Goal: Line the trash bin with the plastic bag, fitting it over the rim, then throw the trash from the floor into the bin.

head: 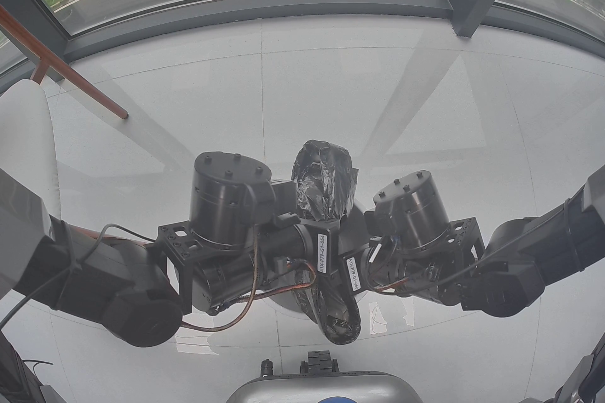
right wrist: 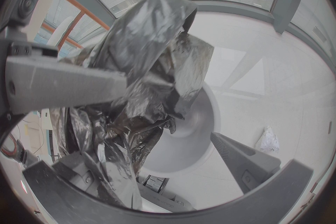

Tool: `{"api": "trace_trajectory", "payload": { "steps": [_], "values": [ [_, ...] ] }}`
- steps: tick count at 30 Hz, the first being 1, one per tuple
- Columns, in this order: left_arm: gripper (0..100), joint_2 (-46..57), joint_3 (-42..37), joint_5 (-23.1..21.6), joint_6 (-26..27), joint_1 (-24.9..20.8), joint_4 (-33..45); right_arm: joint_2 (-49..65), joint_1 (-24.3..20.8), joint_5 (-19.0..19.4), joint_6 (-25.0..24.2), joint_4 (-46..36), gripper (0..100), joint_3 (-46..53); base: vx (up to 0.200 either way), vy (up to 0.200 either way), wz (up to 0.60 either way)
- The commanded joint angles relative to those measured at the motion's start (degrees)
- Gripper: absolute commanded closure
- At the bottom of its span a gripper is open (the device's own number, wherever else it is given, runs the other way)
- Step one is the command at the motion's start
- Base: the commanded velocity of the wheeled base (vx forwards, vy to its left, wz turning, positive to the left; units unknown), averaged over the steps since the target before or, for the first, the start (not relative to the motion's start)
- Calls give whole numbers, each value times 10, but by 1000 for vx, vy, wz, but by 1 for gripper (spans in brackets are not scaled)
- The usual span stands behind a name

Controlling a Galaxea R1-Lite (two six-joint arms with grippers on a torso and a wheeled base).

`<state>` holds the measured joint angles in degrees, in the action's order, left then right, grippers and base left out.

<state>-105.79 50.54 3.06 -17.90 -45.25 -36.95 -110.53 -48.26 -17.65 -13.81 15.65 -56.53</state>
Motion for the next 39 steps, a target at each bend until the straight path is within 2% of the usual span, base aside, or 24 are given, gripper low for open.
{"api": "trace_trajectory", "payload": {
  "steps": [1, 8, 9, 33, 34, 39],
  "values": [
    [100, 1, 0, 0, 0, 9, -1, 0, 7, -3, 1, 3, 0, -10, 0, 0, 0],
    [100, 1, -1, -1, 0, 10, -1, 0, 5, 1, 0, 3, 0, -8, 0, 0, 0],
    [100, 1, -1, 0, 0, 10, -1, 1, 1, 3, 0, 3, 100, -8, 0, 0, 0],
    [100, 1, -4, -11, 0, 19, -5, 22, -13, 7, -30, 3, 100, -2, 0, 0, 0],
    [0, 1, -3, -11, 0, 19, -4, 22, -14, 7, -31, 3, 100, -2, 0, 0, 0],
    [0, 4, -3, -10, 0, 20, -5, 24, -14, 7, -33, 3, 100, -1, 0, 0, 0]
  ]
}}
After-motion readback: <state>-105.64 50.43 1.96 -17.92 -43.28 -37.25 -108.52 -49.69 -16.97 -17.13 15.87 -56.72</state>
